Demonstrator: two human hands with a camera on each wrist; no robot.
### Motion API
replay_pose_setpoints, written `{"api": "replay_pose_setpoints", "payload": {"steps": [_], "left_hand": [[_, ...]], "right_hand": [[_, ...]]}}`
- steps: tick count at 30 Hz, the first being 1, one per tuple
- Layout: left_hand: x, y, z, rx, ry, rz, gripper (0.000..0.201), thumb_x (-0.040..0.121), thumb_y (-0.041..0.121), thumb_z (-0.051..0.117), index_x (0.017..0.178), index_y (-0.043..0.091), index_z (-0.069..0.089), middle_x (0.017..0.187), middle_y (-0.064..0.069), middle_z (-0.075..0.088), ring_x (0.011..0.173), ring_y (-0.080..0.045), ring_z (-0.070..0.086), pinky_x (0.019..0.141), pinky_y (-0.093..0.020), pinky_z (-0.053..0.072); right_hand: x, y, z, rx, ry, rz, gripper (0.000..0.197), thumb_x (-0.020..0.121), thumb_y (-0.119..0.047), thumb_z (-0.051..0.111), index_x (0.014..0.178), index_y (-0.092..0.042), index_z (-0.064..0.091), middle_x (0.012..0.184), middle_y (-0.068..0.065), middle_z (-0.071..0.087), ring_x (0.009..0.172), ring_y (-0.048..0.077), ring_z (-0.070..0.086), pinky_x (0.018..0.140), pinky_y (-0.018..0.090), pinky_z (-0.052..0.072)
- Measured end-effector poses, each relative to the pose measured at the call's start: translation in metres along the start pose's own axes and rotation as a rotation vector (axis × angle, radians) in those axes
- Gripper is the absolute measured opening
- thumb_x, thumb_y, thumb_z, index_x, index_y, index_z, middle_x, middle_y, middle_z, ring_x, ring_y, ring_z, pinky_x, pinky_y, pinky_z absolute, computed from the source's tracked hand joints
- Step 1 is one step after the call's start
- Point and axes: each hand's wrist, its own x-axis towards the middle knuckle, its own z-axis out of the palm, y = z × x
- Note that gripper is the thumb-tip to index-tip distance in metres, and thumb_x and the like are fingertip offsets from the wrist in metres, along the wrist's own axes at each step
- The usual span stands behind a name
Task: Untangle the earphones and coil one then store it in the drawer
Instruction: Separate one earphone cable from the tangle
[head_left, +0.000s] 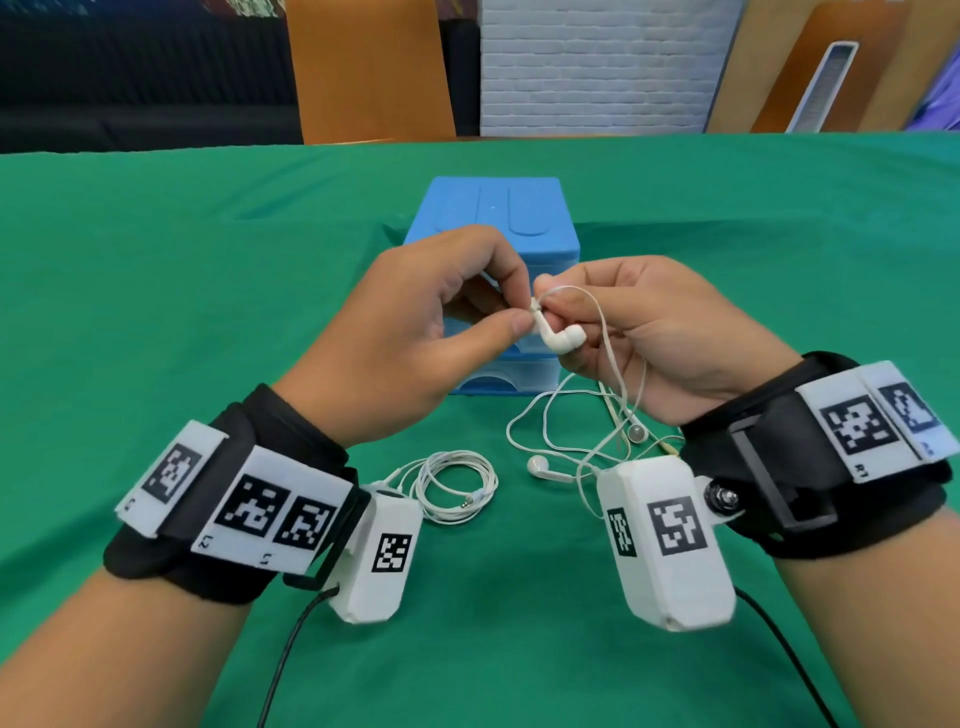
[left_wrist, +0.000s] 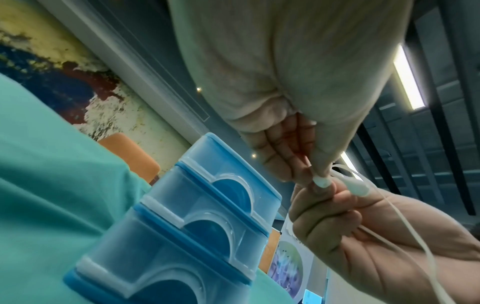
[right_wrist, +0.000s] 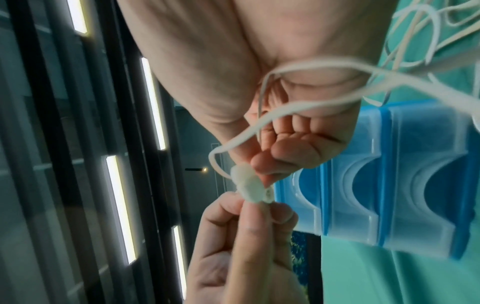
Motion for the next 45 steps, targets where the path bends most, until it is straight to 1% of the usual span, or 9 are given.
{"api": "replay_pose_setpoints", "payload": {"steps": [4, 7, 13, 21, 26, 32, 39, 42, 45], "left_hand": [[0.001, -0.005, 0.002, -0.127, 0.151, -0.104, 0.01, 0.094, 0.006, 0.058, 0.09, -0.001, 0.063, 0.081, -0.014, 0.068, 0.07, -0.024, 0.069, 0.071, -0.043, 0.057], [0.002, -0.004, 0.002, -0.135, 0.193, -0.135, 0.013, 0.091, 0.015, 0.068, 0.089, 0.003, 0.064, 0.078, -0.013, 0.068, 0.068, -0.033, 0.069, 0.069, -0.054, 0.055], [0.004, -0.005, 0.008, -0.009, 0.28, -0.201, 0.011, 0.082, 0.02, 0.073, 0.077, 0.012, 0.069, 0.069, 0.003, 0.068, 0.062, -0.009, 0.058, 0.061, -0.023, 0.044], [0.001, 0.003, 0.014, 0.188, 0.429, -0.113, 0.012, 0.077, 0.019, 0.069, 0.068, 0.013, 0.063, 0.062, 0.006, 0.061, 0.058, -0.007, 0.053, 0.055, -0.014, 0.033], [0.001, 0.004, 0.007, 0.345, 0.381, -0.044, 0.017, 0.077, 0.021, 0.068, 0.067, 0.011, 0.057, 0.069, -0.001, 0.054, 0.067, -0.019, 0.049, 0.063, -0.028, 0.038], [0.003, 0.008, 0.0, 0.364, 0.297, -0.045, 0.014, 0.075, 0.025, 0.065, 0.068, 0.015, 0.059, 0.072, 0.002, 0.049, 0.063, -0.018, 0.043, 0.062, -0.037, 0.038], [0.003, 0.011, -0.001, 0.25, 0.267, -0.119, 0.013, 0.076, 0.02, 0.066, 0.069, 0.015, 0.057, 0.056, 0.009, 0.048, 0.045, -0.01, 0.039, 0.047, -0.022, 0.027], [0.003, 0.013, 0.002, 0.266, 0.301, -0.097, 0.014, 0.077, 0.019, 0.066, 0.069, 0.012, 0.057, 0.055, 0.002, 0.05, 0.046, -0.011, 0.041, 0.047, -0.025, 0.029], [0.005, 0.021, 0.008, 0.497, 0.294, 0.008, 0.013, 0.076, 0.02, 0.064, 0.07, 0.014, 0.054, 0.069, 0.003, 0.052, 0.06, -0.02, 0.053, 0.056, -0.036, 0.041]], "right_hand": [[0.002, 0.001, 0.004, -0.128, 0.088, -0.141, 0.009, 0.089, -0.005, 0.067, 0.081, -0.001, 0.067, 0.07, 0.009, 0.067, 0.054, 0.009, 0.057, 0.055, 0.015, 0.048], [0.002, 0.0, 0.002, -0.141, 0.074, -0.196, 0.004, 0.09, 0.001, 0.066, 0.088, 0.003, 0.068, 0.072, 0.009, 0.068, 0.058, 0.009, 0.061, 0.059, 0.017, 0.051], [0.002, -0.002, -0.001, -0.156, 0.049, -0.243, 0.006, 0.085, 0.005, 0.068, 0.09, 0.003, 0.07, 0.077, 0.013, 0.072, 0.063, 0.013, 0.064, 0.062, 0.018, 0.053], [0.003, 0.003, 0.006, -0.382, 0.1, -0.327, 0.003, 0.086, 0.001, 0.072, 0.089, 0.002, 0.072, 0.079, 0.023, 0.073, 0.06, 0.014, 0.064, 0.059, 0.021, 0.052], [0.005, 0.002, 0.009, -0.654, 0.038, -0.375, 0.006, 0.09, -0.008, 0.07, 0.089, -0.002, 0.071, 0.077, 0.015, 0.071, 0.065, 0.015, 0.058, 0.061, 0.028, 0.048], [0.002, -0.006, 0.005, -0.753, -0.027, -0.326, 0.008, 0.093, -0.011, 0.066, 0.087, -0.006, 0.069, 0.07, 0.002, 0.067, 0.057, 0.006, 0.05, 0.058, 0.021, 0.039], [-0.002, -0.01, 0.005, -0.72, -0.039, -0.284, 0.01, 0.094, -0.012, 0.066, 0.085, -0.007, 0.069, 0.068, 0.002, 0.066, 0.057, 0.011, 0.047, 0.057, 0.029, 0.038], [-0.003, -0.012, 0.009, -0.846, 0.006, -0.357, 0.009, 0.092, -0.014, 0.067, 0.085, -0.01, 0.07, 0.073, 0.005, 0.07, 0.063, 0.013, 0.057, 0.063, 0.033, 0.048], [-0.001, -0.007, 0.014, -0.986, 0.125, -0.414, 0.015, 0.092, -0.022, 0.067, 0.079, -0.015, 0.069, 0.067, 0.001, 0.066, 0.058, 0.011, 0.051, 0.059, 0.03, 0.044]]}}
